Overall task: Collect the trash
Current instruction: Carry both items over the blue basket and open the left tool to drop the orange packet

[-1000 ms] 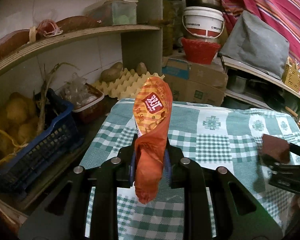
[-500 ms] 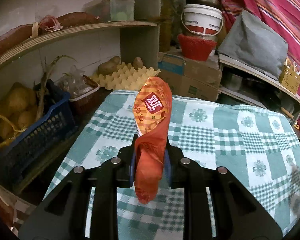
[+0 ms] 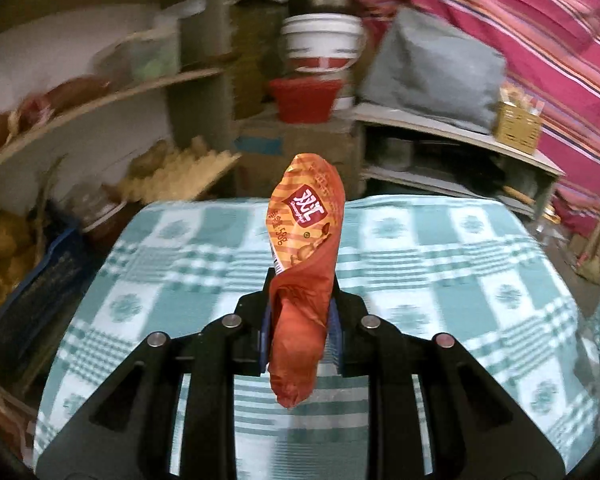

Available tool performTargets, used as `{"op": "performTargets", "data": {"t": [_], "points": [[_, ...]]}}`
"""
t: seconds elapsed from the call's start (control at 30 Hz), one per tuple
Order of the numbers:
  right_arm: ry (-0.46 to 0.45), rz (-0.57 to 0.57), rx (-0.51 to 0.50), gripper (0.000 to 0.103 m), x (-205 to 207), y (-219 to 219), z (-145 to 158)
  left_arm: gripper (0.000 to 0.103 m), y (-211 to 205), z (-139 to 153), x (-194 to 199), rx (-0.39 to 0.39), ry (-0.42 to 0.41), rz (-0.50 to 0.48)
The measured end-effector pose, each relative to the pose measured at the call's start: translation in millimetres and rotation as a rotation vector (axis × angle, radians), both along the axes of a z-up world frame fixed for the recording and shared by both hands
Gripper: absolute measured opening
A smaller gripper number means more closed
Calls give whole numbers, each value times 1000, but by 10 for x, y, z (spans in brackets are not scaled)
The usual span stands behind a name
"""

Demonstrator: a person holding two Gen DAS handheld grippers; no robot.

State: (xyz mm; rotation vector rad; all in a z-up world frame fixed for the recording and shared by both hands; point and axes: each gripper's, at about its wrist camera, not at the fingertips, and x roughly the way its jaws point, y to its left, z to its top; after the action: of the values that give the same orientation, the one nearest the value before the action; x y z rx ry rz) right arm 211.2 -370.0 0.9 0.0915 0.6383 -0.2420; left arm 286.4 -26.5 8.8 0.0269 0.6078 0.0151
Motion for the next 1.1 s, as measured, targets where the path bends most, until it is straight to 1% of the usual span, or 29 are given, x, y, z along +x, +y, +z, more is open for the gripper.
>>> {"op": "performTargets", "data": {"t": [0.13,0.3,0.4,0.57,0.77,0.87,0.93,1.03,1.1], "points": [[-11,-38,12,92,-150,-260,14,22,-545,59,-113,31,-33,-89],[-32,-83,-2,92,-347,-541,74,22,-1214,62,-225,36,-35,-196],[-39,-111,1,92,-450,-731,108,22,-1624,52,-303,21,-32,-257],[-48,-151,-8,92,-617,-1021,129,23,-2087,55,-376,-16,-28,-331],[-53,-232,5,92,-818,-1441,97,23,-2716,31,-504,-54,-13,-441],[-55,-265,29,92,-913,-1674,63,23,-3033,-33,-605,-58,1,-510],[-54,-282,33,92,-979,-1771,43,23,-3259,-126,-677,-51,20,-552],[-53,-304,39,92,-1059,-1897,9,23,-3543,-238,-750,-30,37,-589],[-52,-317,49,92,-1118,-1991,-17,23,-3676,-272,-780,-30,42,-613]]}}
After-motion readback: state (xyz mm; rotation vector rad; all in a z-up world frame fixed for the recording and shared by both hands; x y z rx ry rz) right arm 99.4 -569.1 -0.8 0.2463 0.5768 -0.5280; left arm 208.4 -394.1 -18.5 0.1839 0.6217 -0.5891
